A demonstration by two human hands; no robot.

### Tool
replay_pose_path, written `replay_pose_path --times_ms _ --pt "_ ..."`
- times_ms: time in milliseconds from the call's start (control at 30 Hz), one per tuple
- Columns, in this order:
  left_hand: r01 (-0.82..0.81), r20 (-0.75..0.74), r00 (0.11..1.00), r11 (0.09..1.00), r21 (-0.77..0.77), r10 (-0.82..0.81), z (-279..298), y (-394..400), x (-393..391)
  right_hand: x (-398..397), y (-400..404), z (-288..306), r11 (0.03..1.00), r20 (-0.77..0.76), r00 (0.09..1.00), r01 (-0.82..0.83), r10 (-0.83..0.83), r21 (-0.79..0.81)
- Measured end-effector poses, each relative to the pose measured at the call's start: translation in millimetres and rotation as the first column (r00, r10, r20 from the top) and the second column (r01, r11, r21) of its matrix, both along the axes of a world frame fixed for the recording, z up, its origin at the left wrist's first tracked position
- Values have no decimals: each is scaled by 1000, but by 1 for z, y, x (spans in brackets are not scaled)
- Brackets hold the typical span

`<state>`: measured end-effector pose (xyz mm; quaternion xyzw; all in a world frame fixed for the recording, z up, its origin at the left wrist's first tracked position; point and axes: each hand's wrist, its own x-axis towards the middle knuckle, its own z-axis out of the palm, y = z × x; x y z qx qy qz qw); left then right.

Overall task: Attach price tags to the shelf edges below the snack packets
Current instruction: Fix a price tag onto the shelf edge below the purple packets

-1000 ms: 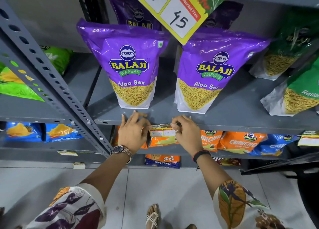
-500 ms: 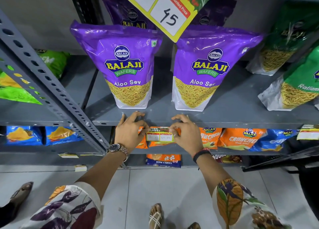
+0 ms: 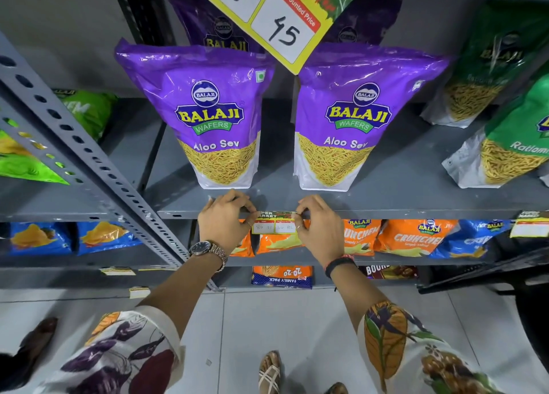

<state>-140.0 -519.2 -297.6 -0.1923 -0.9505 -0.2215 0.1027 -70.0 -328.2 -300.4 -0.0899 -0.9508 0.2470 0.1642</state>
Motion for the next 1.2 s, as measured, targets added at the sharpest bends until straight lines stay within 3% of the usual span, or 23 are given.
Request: replay_pose_path --times_ms 233,400,600,767,867,967,1033,1100,1200 --pt "-3 -86 996 999 -46 -1 -2 6 0 -12 -6 4 988 -27 999 21 -17 155" --pt "54 -80 995 994 -98 -62 -3 2 -2 -12 6 7 980 -3 996 -91 93 176" --pt "143 79 988 983 -115 -135 17 -9 -10 -10 19 29 981 108 982 -167 156 104" --pt "135 -98 987 988 80 -127 90 -15 -5 0 26 88 995 -154 984 -91 84 -38" --pt "124 -308 950 962 245 -44 125 -15 3 5 23 118 992 -358 933 -63 21 -107" --pt "198 -577 815 910 365 54 196 -13 1 3 15 178 977 -555 831 -96 -28 -192" --pt "282 -690 720 878 386 72 243 -10 -4 0 8 216 986 -660 751 -77 -39 -146" --pt "320 -723 689 875 363 48 280 -6 -8 -2 3 243 997 -729 684 -34 -25 -66" --pt "341 -651 756 891 301 -69 311 2 -11 -6 0 267 999 -741 672 47 -12 26"
